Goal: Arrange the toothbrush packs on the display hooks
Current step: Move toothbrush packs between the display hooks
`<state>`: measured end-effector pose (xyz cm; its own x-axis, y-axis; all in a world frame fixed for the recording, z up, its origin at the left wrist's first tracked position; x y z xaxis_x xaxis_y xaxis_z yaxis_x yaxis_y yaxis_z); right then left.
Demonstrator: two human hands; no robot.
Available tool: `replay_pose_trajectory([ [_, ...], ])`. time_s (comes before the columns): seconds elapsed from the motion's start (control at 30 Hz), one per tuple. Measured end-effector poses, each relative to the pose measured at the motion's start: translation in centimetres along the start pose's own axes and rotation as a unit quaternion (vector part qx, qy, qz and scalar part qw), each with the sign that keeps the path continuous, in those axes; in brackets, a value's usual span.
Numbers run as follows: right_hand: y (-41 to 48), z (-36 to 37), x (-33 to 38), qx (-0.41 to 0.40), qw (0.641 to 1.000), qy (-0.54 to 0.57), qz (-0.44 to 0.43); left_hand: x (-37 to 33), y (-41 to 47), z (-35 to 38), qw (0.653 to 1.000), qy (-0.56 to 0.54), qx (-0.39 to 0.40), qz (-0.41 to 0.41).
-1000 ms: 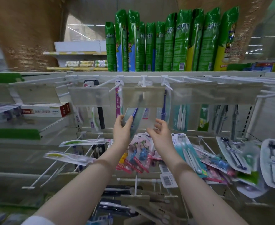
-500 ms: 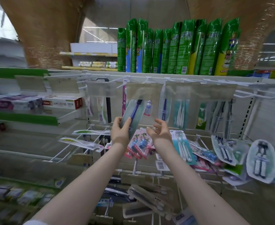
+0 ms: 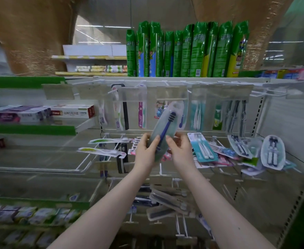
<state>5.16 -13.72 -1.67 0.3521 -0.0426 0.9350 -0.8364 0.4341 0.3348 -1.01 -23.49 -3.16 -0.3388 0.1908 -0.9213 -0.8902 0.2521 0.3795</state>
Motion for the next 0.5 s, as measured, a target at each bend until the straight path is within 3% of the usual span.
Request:
replay_pose_trajectory([
  [0.5,-3.8,-3.6,1.9,-0.087,0.992,-0.081,-0.04,-2.0,-3.8,2.9,0.993,0.019,0.118,-0.019],
])
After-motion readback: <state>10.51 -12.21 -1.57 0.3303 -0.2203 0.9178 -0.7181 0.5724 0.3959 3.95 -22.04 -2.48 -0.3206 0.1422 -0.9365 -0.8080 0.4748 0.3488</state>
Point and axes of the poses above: each hand's wrist, its own y-axis towards the middle knuckle, its own z-axis out of the palm, x = y × z, the point moved 4 cm from there along y, towards the middle knuckle, and after that the axes turned 3 degrees about x, right-handed, at the moved point
